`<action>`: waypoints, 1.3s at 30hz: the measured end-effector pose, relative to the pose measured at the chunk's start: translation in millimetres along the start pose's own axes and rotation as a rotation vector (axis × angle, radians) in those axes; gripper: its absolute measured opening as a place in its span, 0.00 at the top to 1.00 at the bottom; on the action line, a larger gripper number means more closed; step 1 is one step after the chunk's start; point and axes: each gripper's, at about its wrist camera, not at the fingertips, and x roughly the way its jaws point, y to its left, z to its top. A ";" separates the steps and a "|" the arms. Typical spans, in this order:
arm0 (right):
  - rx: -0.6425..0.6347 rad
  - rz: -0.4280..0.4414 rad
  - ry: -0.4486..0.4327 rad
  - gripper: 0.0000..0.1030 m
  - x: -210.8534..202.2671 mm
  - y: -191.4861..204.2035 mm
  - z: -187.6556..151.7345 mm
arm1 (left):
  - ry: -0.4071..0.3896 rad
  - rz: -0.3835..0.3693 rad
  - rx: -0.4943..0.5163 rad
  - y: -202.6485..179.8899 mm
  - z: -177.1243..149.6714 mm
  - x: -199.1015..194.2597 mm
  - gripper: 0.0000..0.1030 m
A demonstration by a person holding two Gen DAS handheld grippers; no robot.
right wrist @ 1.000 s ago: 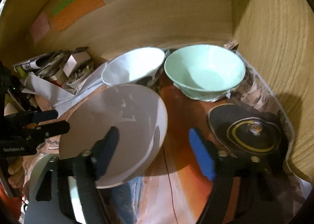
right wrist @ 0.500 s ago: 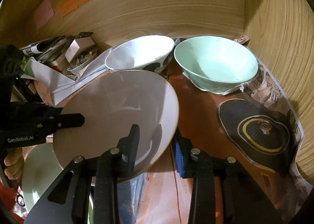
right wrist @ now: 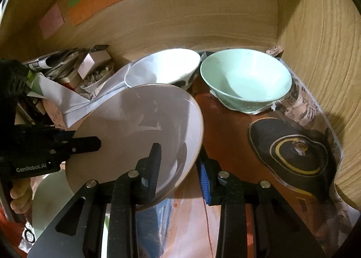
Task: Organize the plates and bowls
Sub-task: 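Lift the grey bowl and carry it over the plate stack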
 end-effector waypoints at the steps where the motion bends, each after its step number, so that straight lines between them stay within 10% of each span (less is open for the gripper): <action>1: -0.002 0.000 -0.005 0.73 -2.1 1.2 0.1 | -0.011 0.002 0.002 -0.7 -0.5 -4.2 0.76; 39: -0.210 0.147 -0.113 0.73 -57.5 127.2 -20.5 | -0.238 0.172 -0.131 42.5 -115.8 -143.7 0.76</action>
